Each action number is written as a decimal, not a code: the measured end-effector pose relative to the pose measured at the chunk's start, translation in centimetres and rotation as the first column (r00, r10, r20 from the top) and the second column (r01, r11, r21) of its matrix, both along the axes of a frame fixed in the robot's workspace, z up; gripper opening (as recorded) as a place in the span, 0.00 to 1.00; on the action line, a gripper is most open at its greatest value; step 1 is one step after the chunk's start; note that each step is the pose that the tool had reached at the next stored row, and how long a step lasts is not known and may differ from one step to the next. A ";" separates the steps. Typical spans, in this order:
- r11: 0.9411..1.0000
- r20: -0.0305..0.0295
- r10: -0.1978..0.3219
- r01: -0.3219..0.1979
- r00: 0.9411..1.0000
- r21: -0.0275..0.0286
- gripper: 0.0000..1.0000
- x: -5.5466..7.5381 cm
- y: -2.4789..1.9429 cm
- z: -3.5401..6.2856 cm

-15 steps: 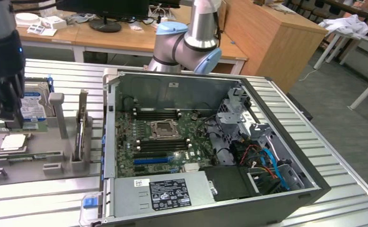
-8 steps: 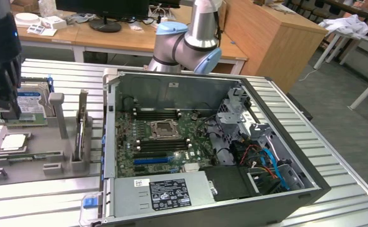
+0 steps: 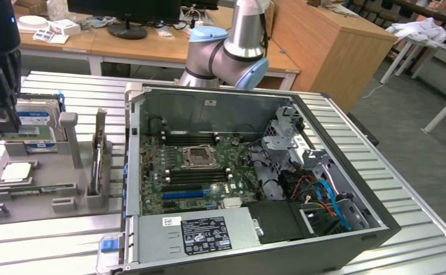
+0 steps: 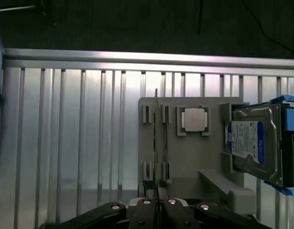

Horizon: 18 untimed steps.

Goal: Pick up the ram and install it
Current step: 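Pick up the ram and move it above insertion slot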

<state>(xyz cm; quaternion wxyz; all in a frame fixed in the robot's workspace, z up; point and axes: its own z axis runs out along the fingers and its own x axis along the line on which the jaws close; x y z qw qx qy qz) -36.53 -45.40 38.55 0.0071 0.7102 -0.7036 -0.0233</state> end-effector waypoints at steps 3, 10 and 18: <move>1.000 0.000 0.000 0.000 1.000 0.000 0.12 0.0 0.00 0.73; 1.000 0.000 0.000 0.000 1.000 0.000 0.12 0.0 0.00 1.18; 1.000 0.000 0.000 0.000 1.000 0.000 0.12 1.0 0.00 1.19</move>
